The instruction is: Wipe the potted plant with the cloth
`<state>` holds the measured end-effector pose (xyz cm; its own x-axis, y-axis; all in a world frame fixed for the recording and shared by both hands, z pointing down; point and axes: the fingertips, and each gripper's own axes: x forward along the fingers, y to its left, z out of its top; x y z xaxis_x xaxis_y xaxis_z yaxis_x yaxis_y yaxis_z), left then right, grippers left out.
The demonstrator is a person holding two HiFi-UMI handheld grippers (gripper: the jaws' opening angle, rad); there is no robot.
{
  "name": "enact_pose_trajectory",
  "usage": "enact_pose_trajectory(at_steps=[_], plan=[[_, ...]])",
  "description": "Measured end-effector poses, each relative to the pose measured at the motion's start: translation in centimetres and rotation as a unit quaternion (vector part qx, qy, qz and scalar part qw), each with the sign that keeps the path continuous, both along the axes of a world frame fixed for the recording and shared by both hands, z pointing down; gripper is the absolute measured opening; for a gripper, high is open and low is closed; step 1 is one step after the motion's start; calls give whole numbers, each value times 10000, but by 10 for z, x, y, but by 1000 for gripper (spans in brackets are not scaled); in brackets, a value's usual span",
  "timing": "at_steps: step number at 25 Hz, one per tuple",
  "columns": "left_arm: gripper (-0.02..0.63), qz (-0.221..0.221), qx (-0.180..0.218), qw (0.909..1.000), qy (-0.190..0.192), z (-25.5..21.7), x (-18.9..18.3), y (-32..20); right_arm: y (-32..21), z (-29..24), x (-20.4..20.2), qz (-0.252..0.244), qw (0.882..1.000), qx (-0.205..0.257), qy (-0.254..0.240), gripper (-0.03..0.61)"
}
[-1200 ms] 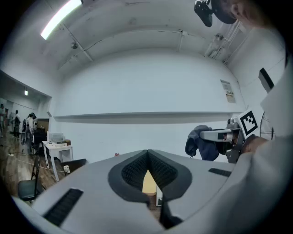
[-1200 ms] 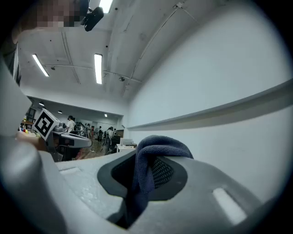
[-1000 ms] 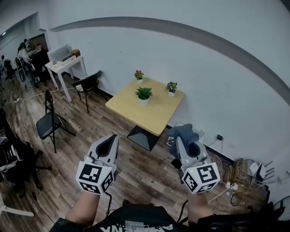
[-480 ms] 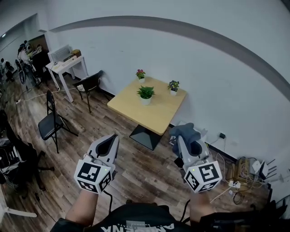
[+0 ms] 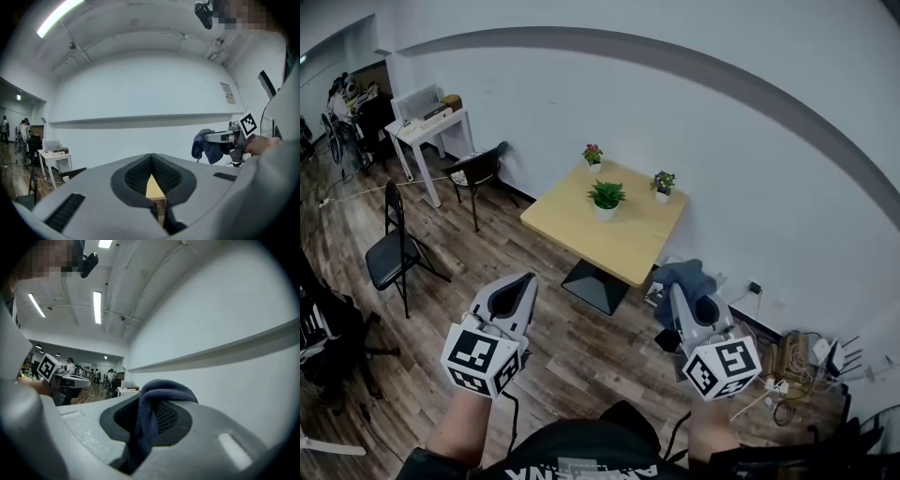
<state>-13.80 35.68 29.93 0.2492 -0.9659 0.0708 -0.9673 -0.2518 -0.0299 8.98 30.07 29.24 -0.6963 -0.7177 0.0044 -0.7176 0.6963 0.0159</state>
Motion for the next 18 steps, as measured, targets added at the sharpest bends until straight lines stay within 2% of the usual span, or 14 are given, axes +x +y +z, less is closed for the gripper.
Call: enact_pose_trajectory(at_steps=[5,10,13,18], plan=[[2,-16,-54,9999,160,13,-7,-32,-35,7,-19,-81,9999,-67,68,51],[2,-157,-94,9998,-16,23,-12,-83,-92,16,-33,-288,9995,-103,-101,51],[2,-340,-58,9993,-126,14,-19,-120,-133,10,-45,-570,9984,48,-22,51],[2,-623,-110,9979,-100,11,-27,-189,-208,2,-55,-910,9958,134,32,51]])
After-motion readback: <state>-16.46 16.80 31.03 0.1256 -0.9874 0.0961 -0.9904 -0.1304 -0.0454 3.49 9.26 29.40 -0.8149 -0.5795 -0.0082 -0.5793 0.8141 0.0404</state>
